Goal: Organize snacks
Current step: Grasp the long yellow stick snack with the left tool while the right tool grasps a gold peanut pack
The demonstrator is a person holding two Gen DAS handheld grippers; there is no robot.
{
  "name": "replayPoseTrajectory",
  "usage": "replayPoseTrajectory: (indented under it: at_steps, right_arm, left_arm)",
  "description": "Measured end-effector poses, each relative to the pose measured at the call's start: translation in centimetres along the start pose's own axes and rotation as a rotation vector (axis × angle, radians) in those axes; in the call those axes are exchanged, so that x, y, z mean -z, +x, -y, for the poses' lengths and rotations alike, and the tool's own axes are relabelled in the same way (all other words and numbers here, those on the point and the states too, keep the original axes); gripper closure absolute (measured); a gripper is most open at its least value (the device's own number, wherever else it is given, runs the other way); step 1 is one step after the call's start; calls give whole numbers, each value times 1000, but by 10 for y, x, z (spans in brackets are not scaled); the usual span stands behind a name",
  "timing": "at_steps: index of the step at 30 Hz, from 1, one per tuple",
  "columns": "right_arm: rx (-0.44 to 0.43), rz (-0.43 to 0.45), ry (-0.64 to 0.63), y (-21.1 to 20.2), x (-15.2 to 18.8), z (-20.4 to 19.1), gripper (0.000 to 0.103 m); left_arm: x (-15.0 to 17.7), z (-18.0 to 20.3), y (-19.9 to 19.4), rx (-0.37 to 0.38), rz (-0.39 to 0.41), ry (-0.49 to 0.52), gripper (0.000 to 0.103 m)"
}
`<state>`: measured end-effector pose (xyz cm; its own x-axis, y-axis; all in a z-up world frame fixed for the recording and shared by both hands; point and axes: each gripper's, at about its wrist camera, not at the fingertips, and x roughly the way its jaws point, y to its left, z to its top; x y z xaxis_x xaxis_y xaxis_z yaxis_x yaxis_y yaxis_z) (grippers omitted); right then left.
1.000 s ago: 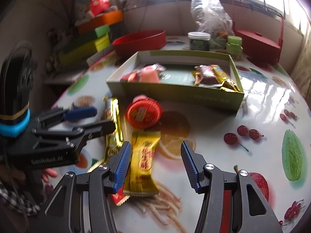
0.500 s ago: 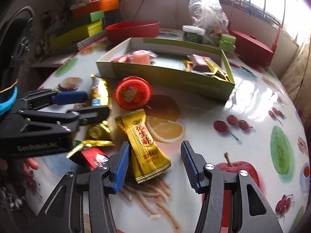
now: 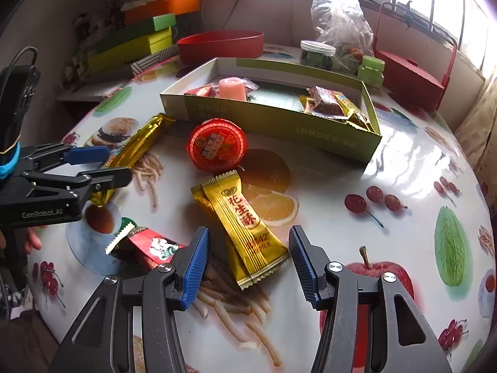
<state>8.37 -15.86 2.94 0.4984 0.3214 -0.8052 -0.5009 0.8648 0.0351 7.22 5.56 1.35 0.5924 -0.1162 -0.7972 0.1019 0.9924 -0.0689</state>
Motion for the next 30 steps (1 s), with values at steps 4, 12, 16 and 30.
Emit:
replayPoseTrajectory:
  at_steps: [4, 12, 16, 30]
  right_arm:
    - [7, 2, -1, 4, -4, 1, 50]
    - [16, 11, -3, 7, -7, 0, 50]
    - [22, 14, 2, 7, -8, 1, 50]
    - [24, 18, 7, 7, -8, 1, 50]
  left_arm:
    - [-1, -3, 1, -7, 2, -11, 38]
    - [-11, 1, 10, -9, 2, -25, 38]
    - [-12, 4, 13, -35, 3, -14, 38]
    - [-12, 4, 14, -43, 29, -12, 38]
